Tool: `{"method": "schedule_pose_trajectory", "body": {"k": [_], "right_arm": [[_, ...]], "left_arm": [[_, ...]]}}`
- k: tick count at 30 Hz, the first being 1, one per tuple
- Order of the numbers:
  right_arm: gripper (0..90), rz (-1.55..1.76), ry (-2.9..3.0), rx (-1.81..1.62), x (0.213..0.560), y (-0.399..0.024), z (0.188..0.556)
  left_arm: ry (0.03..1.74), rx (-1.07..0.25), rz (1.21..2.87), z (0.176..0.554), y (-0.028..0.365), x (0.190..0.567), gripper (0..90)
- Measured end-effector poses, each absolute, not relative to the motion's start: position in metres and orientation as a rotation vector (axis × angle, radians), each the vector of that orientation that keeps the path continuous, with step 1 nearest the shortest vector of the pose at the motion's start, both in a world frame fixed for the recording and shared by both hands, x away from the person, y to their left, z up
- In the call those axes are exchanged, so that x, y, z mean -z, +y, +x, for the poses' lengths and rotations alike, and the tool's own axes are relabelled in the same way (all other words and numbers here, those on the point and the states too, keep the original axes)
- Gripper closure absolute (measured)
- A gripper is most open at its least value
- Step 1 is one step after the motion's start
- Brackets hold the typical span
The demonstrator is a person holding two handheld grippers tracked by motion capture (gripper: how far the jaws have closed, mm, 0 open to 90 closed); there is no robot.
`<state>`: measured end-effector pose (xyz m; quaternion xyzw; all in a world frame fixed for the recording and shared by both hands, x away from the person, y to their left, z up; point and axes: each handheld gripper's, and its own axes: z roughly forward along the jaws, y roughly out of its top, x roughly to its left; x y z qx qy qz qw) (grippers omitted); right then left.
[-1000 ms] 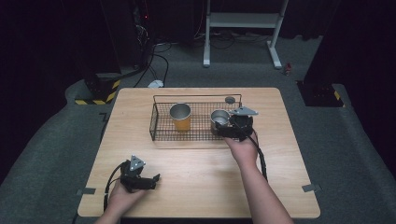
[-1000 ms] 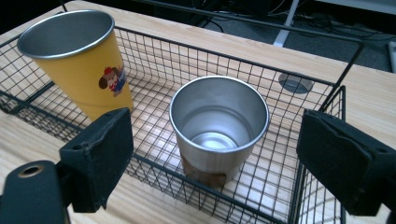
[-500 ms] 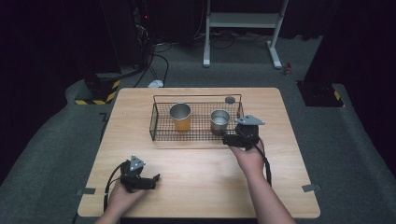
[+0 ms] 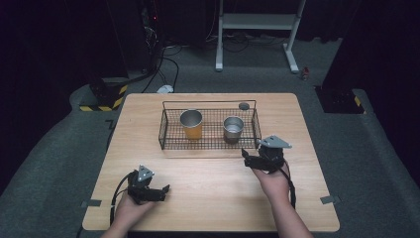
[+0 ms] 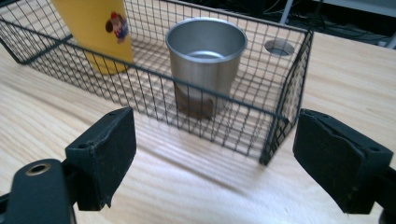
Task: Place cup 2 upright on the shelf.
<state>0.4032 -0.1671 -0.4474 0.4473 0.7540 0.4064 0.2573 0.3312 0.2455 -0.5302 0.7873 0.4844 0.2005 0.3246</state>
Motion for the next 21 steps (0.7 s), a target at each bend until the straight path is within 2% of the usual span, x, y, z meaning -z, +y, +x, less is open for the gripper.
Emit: {"method": "schedule_pose_trajectory", "body": {"k": [21], "right_arm": [[14.1, 1.353, 2.118, -0.946, 0.512, -0.217, 0.369]], "left_arm": [[1.269, -0.528, 2.065, 0.331, 0.245, 0.530, 0.2]]}}
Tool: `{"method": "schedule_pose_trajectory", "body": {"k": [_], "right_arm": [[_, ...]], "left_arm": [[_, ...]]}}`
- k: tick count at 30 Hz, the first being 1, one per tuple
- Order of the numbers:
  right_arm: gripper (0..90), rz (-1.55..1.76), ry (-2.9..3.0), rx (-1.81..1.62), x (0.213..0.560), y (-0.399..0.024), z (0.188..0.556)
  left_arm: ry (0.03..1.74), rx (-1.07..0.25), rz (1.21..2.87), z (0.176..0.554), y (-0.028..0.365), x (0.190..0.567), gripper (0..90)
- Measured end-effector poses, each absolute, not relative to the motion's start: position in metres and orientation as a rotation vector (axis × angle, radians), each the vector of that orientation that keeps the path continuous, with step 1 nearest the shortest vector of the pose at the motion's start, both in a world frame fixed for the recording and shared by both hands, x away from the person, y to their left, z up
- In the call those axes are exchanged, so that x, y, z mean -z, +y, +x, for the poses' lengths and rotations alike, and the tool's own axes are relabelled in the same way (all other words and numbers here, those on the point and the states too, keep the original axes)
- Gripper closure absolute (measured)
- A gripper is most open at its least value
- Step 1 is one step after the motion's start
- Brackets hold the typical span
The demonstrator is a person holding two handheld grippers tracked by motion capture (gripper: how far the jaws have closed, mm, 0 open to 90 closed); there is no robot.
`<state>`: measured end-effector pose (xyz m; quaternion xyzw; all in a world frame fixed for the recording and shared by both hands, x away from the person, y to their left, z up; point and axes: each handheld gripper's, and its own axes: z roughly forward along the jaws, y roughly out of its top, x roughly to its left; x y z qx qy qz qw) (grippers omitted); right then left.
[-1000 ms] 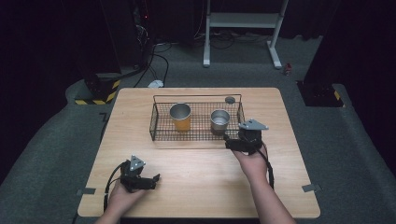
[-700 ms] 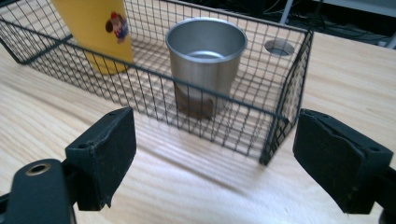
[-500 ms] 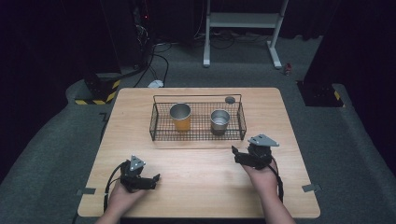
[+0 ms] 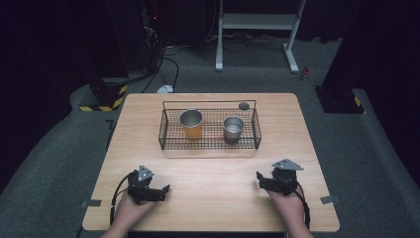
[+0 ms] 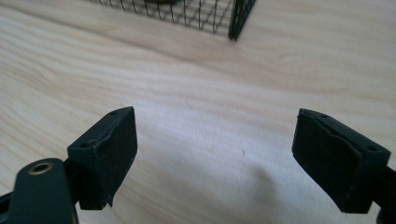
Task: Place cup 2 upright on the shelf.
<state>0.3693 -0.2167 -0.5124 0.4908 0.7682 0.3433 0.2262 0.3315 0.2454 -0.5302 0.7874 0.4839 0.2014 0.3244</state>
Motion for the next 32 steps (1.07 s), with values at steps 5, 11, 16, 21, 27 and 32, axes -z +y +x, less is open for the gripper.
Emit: {"method": "schedule_pose_trajectory", "body": {"k": [5, 11, 16, 21, 27, 32], "right_arm": [[14.0, 1.378, 2.143, -0.895, 0.523, -0.224, 0.364], [11.8, 1.420, 2.138, -0.870, 0.524, -0.231, 0.359], [10.8, 1.431, 2.130, -0.864, 0.525, -0.235, 0.358], [11.2, 1.436, 2.097, -0.842, 0.525, -0.232, 0.355], [10.9, 1.425, 2.129, -0.861, 0.525, -0.232, 0.355], [11.4, 1.422, 2.129, -0.859, 0.525, -0.232, 0.355]], "left_arm": [[1.269, -0.528, 2.065, 0.331, 0.245, 0.530, 0.2], [1.266, -0.527, 2.068, 0.332, 0.246, 0.530, 0.2], [1.269, -0.531, 2.061, 0.331, 0.246, 0.530, 0.3], [1.270, -0.533, 2.060, 0.331, 0.245, 0.530, 0.2], [1.279, -0.539, 2.055, 0.331, 0.246, 0.530, 0.2], [1.278, -0.540, 2.057, 0.332, 0.246, 0.530, 0.2]]}}
